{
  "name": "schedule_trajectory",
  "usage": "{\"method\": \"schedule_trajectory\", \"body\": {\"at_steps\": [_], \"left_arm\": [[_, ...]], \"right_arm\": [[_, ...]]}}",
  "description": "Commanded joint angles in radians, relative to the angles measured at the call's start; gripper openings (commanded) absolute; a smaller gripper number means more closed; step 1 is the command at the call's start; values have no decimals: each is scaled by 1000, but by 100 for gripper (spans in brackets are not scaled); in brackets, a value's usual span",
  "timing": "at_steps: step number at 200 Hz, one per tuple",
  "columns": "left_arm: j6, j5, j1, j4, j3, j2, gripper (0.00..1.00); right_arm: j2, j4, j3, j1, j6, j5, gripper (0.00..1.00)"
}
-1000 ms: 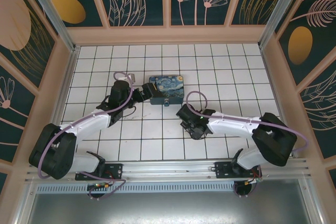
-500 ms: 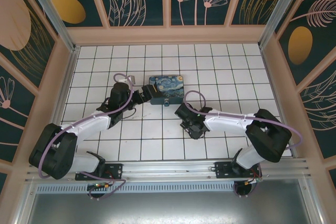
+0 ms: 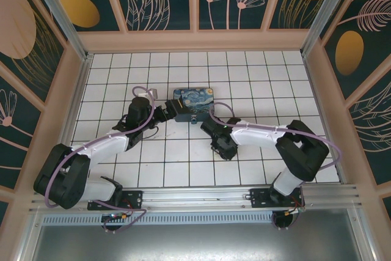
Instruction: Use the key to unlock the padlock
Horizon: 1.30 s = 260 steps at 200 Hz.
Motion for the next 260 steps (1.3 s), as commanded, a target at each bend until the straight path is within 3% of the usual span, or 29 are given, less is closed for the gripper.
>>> {"method": "schedule_trajectory", "body": {"at_steps": [1,27,72,142,260], "left_arm": [[-9,19,-1,22,-11,-22,99],[-17,30,0,22,-20,-15,99],[2,30,-1,2,-26,-22,99],[3,-78,-1,-53,-31,-53,99],[-144,151,-1,34,-65,-42,99]], "right_arm": [[110,101,-10,-10,-58,-10,17],[117,154,-20,-6,-77,-13,0],[20,251,-92,21,-72,1,0],[-239,349,-194,59,-10,101,0],[-303,470,-219,61,41,164,0]]}}
